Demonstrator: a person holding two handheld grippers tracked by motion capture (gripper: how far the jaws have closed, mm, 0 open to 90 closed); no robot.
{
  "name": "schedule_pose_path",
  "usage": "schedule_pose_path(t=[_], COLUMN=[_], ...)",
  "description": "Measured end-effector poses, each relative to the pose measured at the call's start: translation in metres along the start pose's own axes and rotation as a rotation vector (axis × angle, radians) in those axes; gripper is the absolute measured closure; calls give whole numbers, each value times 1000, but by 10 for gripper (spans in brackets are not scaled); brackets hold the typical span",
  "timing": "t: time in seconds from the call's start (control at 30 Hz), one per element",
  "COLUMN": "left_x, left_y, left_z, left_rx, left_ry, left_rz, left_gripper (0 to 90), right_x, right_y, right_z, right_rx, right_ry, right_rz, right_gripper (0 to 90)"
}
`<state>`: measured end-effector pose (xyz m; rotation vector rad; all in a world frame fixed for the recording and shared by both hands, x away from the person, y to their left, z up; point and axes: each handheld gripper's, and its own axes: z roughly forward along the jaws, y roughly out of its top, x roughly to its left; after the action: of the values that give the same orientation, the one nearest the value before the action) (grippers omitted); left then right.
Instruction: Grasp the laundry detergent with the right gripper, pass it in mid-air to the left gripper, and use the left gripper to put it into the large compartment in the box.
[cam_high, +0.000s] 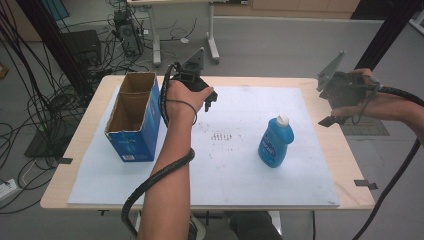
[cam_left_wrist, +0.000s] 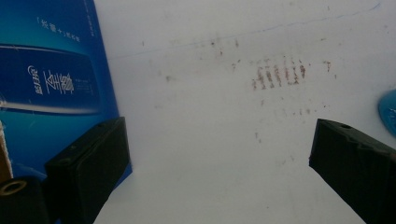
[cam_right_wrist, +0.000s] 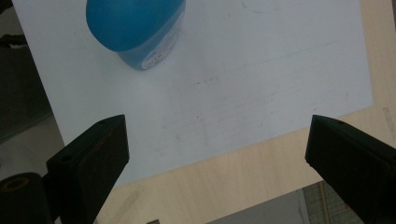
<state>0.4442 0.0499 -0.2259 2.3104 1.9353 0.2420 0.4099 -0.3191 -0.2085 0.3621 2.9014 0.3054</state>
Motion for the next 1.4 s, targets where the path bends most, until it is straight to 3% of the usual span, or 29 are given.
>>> schedule_pose_path(t=[0.57, 0.8, 1.1, 1.4], left_x=[1, 5, 7, 17], left_y=[2, -2, -6, -12], left_z=[-1, 0, -5, -4], left_rx=[-1, -2, -14, -25], left_ry=[2, -1, -10, -14], left_rz=[2, -3, -3, -22], left_gripper=[54, 55, 55, 59], right_x=[2, 9, 17, 34], right_y=[1, -6, -17, -22], right_z=[-5, -3, 2, 11], right_rx=[20, -7, -15, -28], right_ry=[10, 64, 76, 109], right_rz=[-6, 51, 90, 215], right_gripper=[64, 71, 59, 50])
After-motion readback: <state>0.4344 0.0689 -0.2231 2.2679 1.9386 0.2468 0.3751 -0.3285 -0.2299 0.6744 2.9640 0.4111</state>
